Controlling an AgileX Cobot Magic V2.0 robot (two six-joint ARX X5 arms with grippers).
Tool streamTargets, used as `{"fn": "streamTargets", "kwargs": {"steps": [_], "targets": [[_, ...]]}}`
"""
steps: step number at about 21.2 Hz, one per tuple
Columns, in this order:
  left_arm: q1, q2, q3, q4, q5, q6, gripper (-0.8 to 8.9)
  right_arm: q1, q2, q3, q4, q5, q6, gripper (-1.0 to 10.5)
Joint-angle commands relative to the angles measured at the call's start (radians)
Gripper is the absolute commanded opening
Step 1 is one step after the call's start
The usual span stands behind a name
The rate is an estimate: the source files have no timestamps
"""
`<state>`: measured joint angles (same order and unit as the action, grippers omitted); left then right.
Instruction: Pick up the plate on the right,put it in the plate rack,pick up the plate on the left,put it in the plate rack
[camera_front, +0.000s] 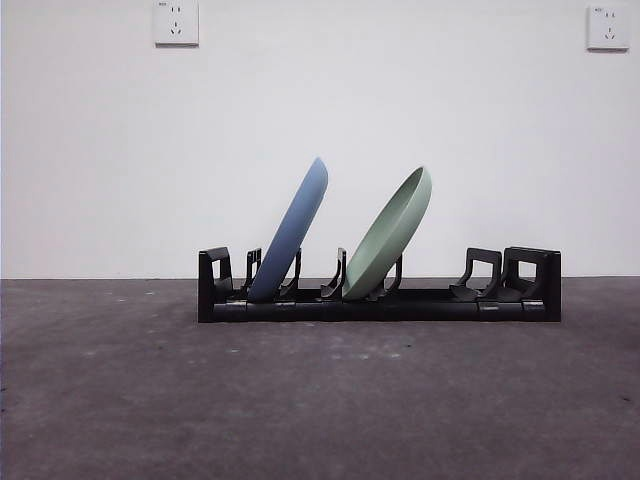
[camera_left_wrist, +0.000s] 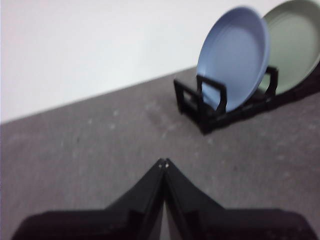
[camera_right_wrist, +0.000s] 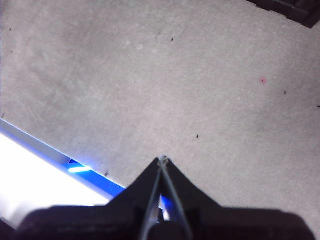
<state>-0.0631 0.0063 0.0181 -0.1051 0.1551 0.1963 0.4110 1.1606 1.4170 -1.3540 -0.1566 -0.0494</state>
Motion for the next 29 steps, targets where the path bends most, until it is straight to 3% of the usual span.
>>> {"fn": "streamTargets", "kwargs": {"steps": [1,5,19,22,26,29], "targets": [[0.036,-0.003,-0.01,-0.063,-0.002,-0.069,-0.03,0.001,0.002,-0.007,-0.02,0.002,-0.005,0.0],[0.063,-0.003,-0.01,-0.053,0.005,-0.246,-0.04,0.001,0.002,-0.007,-0.016,0.002,-0.005,0.0],[0.063,0.053,-0.01,-0.054,0.002,-0.245,-0.03,0.0,0.002,-0.007,0.343,0.021,-0.025,0.0],[0.063,0.063,-0.01,-0.054,0.002,-0.245,-0.03,-0.045,-0.047,-0.007,0.386,0.081,-0.076,0.0],[0.063,0.066,-0.01,-0.054,0.002,-0.245,-0.03,-0.127,-0.19,-0.008,0.472,0.018,-0.074,0.0],[0.063,0.066,-0.01,-0.054,0.001,-0.245,-0.04,-0.234,-0.321,-0.016,0.5,0.016,-0.077,0.0]]}}
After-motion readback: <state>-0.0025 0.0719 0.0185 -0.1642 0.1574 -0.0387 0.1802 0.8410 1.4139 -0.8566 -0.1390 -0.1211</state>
